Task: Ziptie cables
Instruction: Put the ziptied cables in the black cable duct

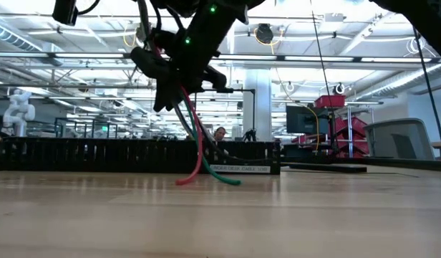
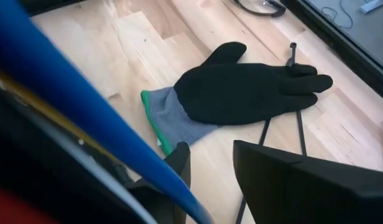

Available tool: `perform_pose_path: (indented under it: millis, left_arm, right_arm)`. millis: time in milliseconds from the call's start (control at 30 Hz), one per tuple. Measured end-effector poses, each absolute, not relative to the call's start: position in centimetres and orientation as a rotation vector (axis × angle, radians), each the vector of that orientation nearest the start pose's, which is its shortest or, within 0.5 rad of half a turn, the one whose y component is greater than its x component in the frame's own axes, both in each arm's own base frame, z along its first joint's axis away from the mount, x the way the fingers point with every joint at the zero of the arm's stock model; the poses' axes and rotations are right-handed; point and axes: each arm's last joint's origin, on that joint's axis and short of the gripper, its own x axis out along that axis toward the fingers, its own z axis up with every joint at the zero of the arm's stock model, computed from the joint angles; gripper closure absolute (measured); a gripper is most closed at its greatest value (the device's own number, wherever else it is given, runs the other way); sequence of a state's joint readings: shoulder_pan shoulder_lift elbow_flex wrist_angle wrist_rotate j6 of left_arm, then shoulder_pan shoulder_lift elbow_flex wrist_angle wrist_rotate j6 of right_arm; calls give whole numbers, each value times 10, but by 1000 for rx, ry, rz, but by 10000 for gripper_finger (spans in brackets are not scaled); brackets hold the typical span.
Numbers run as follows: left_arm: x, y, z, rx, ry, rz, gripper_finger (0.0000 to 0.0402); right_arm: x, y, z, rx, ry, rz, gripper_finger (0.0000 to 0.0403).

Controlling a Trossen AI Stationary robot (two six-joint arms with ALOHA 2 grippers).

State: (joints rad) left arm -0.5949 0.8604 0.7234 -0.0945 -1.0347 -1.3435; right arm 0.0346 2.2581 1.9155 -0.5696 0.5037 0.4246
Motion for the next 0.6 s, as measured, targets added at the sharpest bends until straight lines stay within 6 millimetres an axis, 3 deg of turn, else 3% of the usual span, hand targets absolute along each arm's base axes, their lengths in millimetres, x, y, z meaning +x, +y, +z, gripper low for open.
perform_pose_path:
  millis: [600]
  left_arm:
    - [157, -78, 318, -1183, -175, 433, 352]
  right_arm:
    - [495, 2, 208, 101, 772, -640, 293]
